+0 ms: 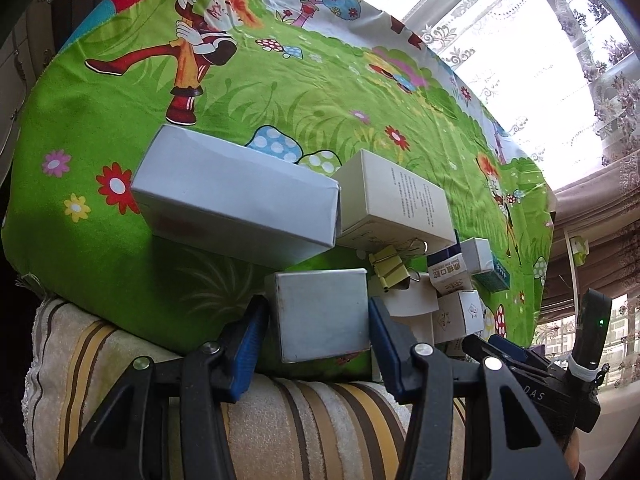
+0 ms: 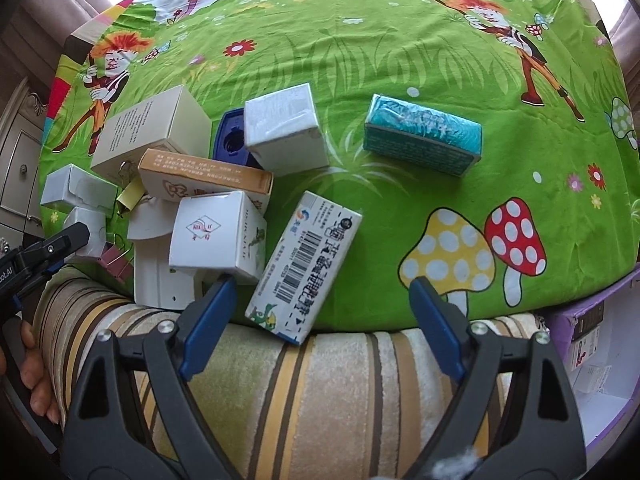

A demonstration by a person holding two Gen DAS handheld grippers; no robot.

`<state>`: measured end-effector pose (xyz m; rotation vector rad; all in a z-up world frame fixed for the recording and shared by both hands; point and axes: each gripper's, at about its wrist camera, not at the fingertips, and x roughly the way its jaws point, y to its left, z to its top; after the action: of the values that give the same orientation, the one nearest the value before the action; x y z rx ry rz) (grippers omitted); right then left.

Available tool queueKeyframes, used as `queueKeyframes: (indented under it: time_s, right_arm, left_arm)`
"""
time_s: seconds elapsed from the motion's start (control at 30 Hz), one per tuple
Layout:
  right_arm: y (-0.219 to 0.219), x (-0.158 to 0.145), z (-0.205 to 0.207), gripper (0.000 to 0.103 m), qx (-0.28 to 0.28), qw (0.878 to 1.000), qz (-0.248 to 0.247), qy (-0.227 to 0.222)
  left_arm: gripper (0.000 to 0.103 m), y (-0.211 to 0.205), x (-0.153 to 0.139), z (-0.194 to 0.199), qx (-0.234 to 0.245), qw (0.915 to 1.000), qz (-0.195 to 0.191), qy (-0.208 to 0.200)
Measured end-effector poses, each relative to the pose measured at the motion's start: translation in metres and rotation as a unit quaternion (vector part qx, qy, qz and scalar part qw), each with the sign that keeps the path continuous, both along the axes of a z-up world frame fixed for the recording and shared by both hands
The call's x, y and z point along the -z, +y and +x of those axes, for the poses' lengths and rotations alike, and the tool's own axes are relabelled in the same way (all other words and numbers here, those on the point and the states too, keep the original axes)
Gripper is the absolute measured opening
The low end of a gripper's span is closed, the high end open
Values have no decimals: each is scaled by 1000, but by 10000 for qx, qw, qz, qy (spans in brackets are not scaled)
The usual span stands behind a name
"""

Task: Organize rigid objects
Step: 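Grasp a grey-white box with the left tool while the right tool grasps the barcode box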

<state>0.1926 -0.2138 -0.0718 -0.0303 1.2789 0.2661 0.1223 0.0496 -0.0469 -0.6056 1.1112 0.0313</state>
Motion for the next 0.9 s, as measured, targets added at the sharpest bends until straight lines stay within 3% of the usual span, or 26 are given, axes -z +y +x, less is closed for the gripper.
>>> queueKeyframes:
  time_s: [0.2, 0.33, 0.43, 0.73, 0.9]
  right_arm:
    - [-2, 3, 8, 79, 40, 10000, -60, -18]
    - [6, 6, 14, 51, -77, 9999, -85, -43]
    - [5, 6, 12, 40, -73, 9999, 16, -68]
    - [-18, -22, -8, 37, 102, 9975, 432, -557]
    - [-33, -46, -23, 37, 167, 9943, 517, -918]
  left_arm:
    - [51, -5, -8, -1, 46, 9997, 109, -193]
    - [51, -11, -22, -5, 92, 9984, 302, -470]
    - [51, -14, -30, -8, 77, 9974, 330, -631]
    - [51, -24, -52, -16, 64, 9954, 335, -891]
    - [51, -52, -62, -18, 379, 9944, 247, -959]
